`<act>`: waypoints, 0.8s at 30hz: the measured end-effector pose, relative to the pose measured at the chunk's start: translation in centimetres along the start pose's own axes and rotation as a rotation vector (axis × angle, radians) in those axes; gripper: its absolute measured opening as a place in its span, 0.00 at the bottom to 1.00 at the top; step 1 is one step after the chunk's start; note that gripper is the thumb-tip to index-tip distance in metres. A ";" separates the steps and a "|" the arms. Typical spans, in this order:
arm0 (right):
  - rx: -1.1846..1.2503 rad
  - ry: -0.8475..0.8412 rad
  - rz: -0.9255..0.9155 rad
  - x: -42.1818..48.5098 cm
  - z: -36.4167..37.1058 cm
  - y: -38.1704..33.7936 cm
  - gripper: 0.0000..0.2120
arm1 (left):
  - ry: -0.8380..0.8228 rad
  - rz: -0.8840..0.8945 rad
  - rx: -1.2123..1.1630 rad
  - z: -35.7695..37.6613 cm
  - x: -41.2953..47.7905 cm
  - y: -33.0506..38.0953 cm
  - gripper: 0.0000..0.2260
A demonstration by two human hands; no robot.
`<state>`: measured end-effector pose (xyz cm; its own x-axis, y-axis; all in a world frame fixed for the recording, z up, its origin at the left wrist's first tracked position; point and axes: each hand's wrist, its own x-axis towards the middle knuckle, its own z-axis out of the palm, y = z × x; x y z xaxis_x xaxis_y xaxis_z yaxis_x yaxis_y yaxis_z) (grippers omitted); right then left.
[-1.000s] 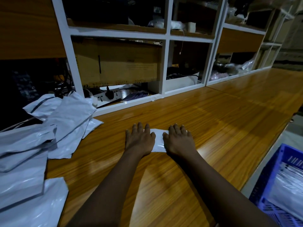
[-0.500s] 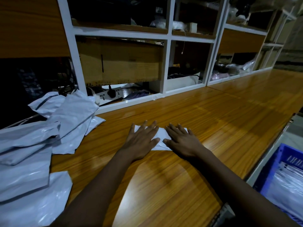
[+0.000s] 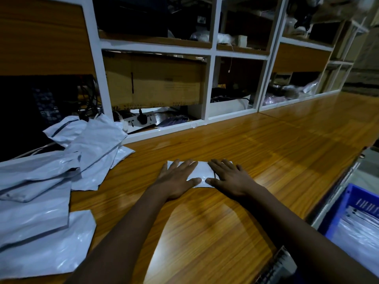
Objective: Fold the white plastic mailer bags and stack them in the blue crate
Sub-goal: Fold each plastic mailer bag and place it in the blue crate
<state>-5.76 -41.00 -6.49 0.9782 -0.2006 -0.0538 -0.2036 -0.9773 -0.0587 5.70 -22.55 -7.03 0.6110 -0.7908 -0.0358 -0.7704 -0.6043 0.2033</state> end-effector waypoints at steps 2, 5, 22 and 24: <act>-0.002 -0.012 0.008 -0.2 -0.2 0.0 0.40 | 0.002 -0.007 0.001 -0.1 -0.1 0.1 0.29; -0.010 -0.001 0.025 -1.2 0.2 -0.1 0.41 | 0.001 -0.028 0.038 0.0 -1.0 0.3 0.29; -0.037 -0.005 -0.016 -5.2 0.7 -2.2 0.40 | -0.022 -0.066 0.128 0.9 -3.9 2.1 0.30; -0.052 0.009 0.021 -5.1 0.4 -2.2 0.39 | -0.042 -0.105 0.116 0.5 -3.9 1.8 0.30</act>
<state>-10.27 -37.77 -6.47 0.9741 -0.2216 -0.0453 -0.2221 -0.9750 -0.0059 1.84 -20.55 -7.04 0.6827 -0.7249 -0.0919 -0.7203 -0.6888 0.0819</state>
